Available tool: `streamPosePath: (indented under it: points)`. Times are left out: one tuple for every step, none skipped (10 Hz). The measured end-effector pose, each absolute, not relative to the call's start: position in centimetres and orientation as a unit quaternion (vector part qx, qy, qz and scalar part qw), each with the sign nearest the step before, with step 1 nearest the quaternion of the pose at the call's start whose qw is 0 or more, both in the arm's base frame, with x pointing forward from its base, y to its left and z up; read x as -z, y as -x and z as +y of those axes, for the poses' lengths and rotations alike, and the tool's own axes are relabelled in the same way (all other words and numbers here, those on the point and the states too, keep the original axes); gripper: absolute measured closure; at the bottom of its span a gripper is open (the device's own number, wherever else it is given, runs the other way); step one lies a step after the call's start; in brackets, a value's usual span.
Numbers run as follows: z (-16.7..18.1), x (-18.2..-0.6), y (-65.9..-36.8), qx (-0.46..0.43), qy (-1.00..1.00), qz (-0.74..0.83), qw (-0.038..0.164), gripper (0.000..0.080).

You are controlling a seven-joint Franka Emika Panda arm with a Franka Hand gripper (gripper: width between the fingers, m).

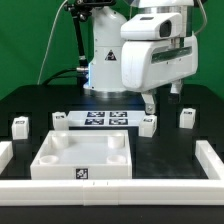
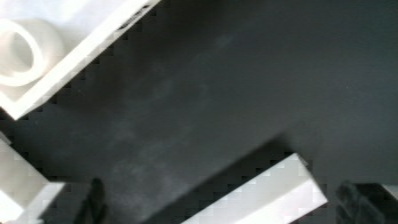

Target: Assemble one leg

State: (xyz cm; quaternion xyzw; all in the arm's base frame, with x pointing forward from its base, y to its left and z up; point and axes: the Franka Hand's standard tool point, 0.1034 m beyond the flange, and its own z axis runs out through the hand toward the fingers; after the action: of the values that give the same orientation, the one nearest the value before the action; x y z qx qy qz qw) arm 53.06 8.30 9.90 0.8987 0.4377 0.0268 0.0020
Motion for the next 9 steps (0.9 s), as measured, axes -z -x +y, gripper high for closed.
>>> streamPosePath:
  points:
    - [8.3, -9.9, -53.05, -0.027, -0.899, 0.437, 0.002, 0.015]
    - [8.3, -9.9, -53.05, -0.027, -0.899, 0.437, 0.002, 0.015]
    - [8.3, -9.9, -53.05, -0.027, -0.899, 0.437, 0.002, 0.015]
    - [8.29, -9.87, -53.04, -0.027, -0.899, 0.438, 0.002, 0.015]
    - [8.29, -9.86, -53.03, -0.026, -0.899, 0.438, 0.002, 0.015]
    - [8.28, -9.85, -53.03, -0.026, -0.899, 0.437, 0.002, 0.015]
    - [8.28, -9.83, -53.02, -0.026, -0.899, 0.438, 0.002, 0.015]
    - [8.17, -9.74, -52.98, -0.026, -0.895, 0.445, 0.003, 0.015]
    - [7.67, -9.19, -52.53, -0.033, -0.866, 0.498, 0.01, 0.015]
